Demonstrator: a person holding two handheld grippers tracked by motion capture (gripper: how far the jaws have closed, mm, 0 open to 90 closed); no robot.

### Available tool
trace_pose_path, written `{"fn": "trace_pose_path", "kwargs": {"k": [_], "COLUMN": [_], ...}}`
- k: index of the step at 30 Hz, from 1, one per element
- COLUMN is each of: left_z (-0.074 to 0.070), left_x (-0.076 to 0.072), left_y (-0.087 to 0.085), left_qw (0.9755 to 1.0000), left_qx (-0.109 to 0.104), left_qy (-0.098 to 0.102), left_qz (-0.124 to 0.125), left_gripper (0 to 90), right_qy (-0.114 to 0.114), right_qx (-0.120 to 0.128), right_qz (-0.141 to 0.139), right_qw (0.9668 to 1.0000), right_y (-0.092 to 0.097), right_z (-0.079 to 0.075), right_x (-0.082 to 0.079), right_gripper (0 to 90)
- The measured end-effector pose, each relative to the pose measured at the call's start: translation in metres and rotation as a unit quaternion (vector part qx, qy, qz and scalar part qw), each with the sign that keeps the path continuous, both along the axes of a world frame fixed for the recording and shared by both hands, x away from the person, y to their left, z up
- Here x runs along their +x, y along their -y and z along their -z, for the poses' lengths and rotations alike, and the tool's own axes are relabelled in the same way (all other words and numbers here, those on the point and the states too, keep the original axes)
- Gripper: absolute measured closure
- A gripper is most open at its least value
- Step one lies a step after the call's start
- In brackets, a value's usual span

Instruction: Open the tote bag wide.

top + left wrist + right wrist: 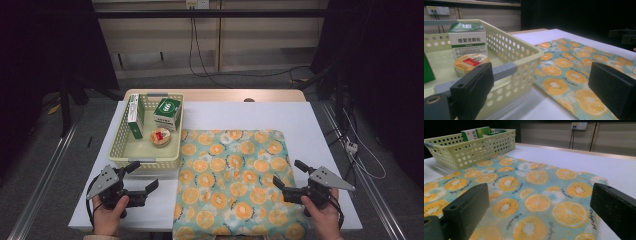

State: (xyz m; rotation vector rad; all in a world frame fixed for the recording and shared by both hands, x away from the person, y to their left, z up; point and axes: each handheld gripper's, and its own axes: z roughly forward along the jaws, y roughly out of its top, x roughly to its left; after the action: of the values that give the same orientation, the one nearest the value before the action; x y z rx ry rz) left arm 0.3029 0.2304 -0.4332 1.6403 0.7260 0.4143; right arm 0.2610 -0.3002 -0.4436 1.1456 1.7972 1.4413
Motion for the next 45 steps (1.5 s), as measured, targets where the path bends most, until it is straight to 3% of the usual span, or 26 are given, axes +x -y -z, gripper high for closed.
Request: {"fn": "trace_pose_path", "kwargs": {"k": [4,9,19,20,24,27,30,33,36,45], "left_z": [0.001,0.001,0.001,0.001,0.001,0.002,0.001,0.001,0.001,0.001], "left_x": [0.0,0.001,-0.001,-0.001,-0.002,-0.002,-0.003,-0.003,-0.004,-0.004], "left_y": [0.0,0.002,0.004,0.004,0.006,0.007,0.006,0.004,0.005,0.006], "left_qw": [1.0,0.9999,0.9999,0.9999,0.9999,0.9998,0.9998,0.9999,0.9999,0.9998], "left_qx": [-0.002,-0.005,-0.007,-0.008,-0.009,-0.006,-0.005,-0.011,-0.009,-0.009], "left_qy": [-0.001,-0.003,-0.002,-0.004,-0.002,-0.003,-0.002,-0.002,-0.003,-0.003], "left_qz": [0.001,0.009,0.013,0.013,0.014,0.017,0.017,0.012,0.013,0.018], "left_gripper": [5.9,5.9,5.8,5.8,5.8,5.7,5.7,5.7,5.7,5.6], "right_qy": [0.001,-0.015,-0.053,-0.059,-0.07,-0.068,-0.076,-0.091,-0.104,-0.142], "right_qx": [-0.005,-0.02,-0.017,-0.01,-0.023,-0.036,-0.048,-0.038,-0.073,-0.092], "right_qz": [0.001,-0.013,0.013,0.012,-0.004,-0.026,-0.019,-0.022,-0.01,0.031], "right_qw": [1.0,0.9996,0.9984,0.9981,0.9973,0.9967,0.9958,0.9949,0.9919,0.9852], "right_y": [0.001,0.001,0.004,0.003,0.0,-0.001,-0.001,-0.002,-0.003,0.012], "right_z": [0.0,0.001,-0.008,-0.009,-0.013,-0.015,-0.015,-0.015,-0.014,0.001], "right_x": [0.001,0.004,0.011,0.012,0.019,0.028,0.04,0.051,0.063,0.099], "right_gripper": [2.5,3.4,9.5,9.4,7.9,7.0,6.7,6.3,7.1,9.3]}}
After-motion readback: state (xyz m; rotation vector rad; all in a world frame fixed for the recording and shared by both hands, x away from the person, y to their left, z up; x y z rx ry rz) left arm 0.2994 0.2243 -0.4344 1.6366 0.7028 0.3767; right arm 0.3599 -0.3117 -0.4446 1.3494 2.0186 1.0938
